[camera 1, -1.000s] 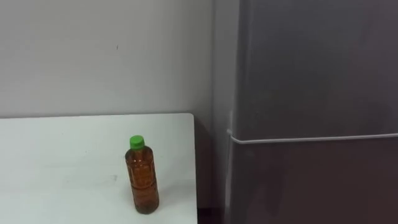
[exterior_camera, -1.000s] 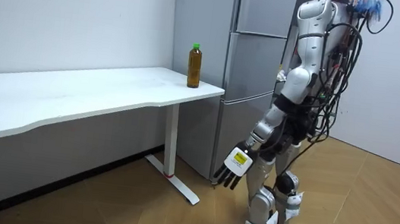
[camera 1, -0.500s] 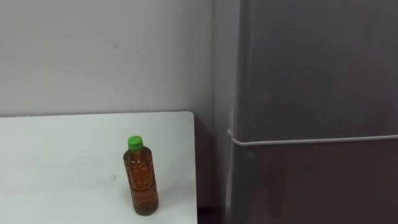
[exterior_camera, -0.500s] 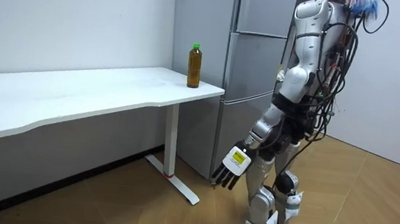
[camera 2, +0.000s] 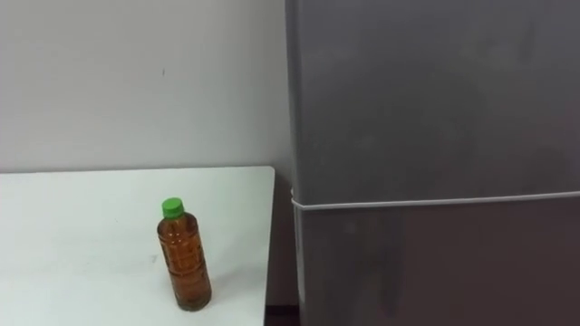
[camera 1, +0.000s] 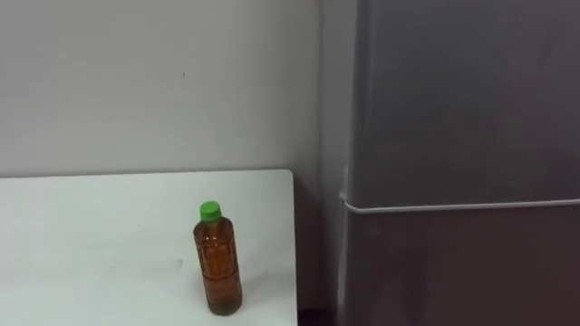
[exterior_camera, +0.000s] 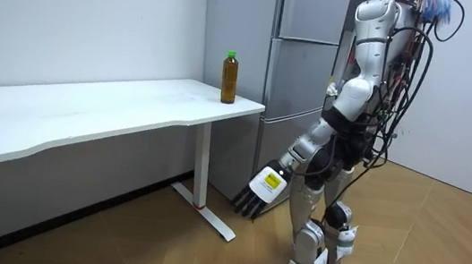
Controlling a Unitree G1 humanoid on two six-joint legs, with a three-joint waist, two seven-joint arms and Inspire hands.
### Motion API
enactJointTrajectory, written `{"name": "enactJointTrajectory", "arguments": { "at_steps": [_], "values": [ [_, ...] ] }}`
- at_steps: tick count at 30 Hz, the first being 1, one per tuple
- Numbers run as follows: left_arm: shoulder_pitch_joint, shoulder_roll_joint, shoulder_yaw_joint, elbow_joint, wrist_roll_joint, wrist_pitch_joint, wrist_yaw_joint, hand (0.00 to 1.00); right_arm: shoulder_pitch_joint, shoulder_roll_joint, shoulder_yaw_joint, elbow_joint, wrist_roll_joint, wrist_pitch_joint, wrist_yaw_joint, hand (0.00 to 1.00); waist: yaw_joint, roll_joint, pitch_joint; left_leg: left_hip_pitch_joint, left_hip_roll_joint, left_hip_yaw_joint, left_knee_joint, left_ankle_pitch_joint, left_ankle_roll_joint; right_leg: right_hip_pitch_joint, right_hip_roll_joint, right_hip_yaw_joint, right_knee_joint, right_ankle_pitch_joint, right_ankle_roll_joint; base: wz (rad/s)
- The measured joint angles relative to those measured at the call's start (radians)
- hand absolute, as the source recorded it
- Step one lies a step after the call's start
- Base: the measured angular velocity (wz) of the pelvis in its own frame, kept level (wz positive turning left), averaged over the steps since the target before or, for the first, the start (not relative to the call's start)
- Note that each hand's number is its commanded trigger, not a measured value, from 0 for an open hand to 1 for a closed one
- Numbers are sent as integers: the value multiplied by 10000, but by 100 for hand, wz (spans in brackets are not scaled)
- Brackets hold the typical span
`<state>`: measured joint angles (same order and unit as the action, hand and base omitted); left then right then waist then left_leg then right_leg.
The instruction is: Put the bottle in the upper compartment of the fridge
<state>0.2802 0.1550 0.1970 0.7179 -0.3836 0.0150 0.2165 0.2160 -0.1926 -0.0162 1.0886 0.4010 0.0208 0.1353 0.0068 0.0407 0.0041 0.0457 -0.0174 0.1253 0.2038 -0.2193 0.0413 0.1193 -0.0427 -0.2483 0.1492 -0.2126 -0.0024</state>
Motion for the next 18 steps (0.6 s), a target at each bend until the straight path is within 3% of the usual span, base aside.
{"name": "enactJointTrajectory", "arguments": {
  "at_steps": [3, 11, 18],
  "values": [
    [-50, 43, 383, -1236, 19, -250, 628, 0, 50, -10, -160, -119, -333, 0, -158, 0, 21, 50, -28, 54, -2, 13, -70, 5, -3, 41, 4, 23, 7, 0, -1, -3],
    [-273, 145, 911, -5085, 35, -449, 1927, 0, 290, 63, -582, -657, -1383, -153, -299, 0, 51, 77, -71, 122, 5, 59, -71, 1, -3, 58, 8, 100, 29, 1, -1, -1],
    [-980, 178, 1545, -7662, -43, -581, 2943, 0, 434, 359, -845, -813, -1512, -96, -604, 0, -27, 145, -25, 230, 2, 58, -65, -4, 1, 199, 89, 295, 26, 2, -4, 0]
  ]
}}
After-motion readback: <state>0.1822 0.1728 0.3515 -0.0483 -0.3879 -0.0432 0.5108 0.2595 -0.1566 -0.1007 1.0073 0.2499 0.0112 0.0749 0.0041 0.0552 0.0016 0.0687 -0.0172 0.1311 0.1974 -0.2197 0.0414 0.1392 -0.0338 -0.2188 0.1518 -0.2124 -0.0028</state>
